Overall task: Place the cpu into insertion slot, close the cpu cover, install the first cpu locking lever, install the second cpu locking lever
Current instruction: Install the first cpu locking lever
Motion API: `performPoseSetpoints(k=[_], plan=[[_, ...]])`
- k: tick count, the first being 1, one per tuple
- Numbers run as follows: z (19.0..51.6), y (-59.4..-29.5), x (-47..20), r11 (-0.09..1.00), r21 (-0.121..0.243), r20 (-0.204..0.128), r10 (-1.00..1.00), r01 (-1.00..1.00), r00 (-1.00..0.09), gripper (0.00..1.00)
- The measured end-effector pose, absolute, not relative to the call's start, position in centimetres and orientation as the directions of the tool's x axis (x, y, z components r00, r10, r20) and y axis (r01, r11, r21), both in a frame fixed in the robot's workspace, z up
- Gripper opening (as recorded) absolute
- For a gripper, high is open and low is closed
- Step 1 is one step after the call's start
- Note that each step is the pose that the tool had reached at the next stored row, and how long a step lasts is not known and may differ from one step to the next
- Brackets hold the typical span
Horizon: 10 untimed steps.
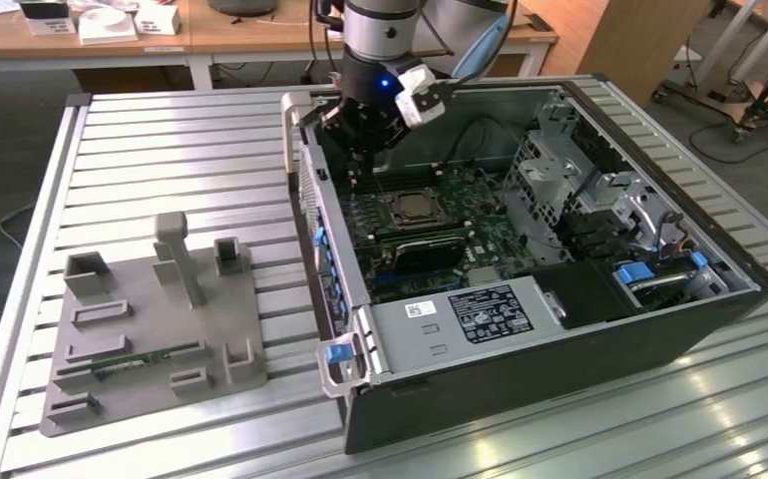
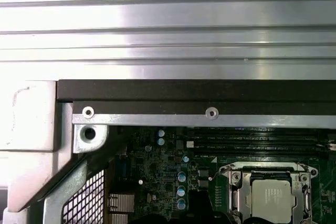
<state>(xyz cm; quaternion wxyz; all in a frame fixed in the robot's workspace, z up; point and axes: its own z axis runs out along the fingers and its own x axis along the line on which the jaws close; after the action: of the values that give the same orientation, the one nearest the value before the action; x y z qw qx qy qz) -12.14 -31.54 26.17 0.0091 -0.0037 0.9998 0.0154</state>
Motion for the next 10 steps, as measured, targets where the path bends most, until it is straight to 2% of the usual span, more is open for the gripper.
performPoseSetpoints(k=[10], plan=[[25.7,-30.1,-12.1,0.999,0.035,-0.018,-0.015,-0.015,-1.0,0.1]])
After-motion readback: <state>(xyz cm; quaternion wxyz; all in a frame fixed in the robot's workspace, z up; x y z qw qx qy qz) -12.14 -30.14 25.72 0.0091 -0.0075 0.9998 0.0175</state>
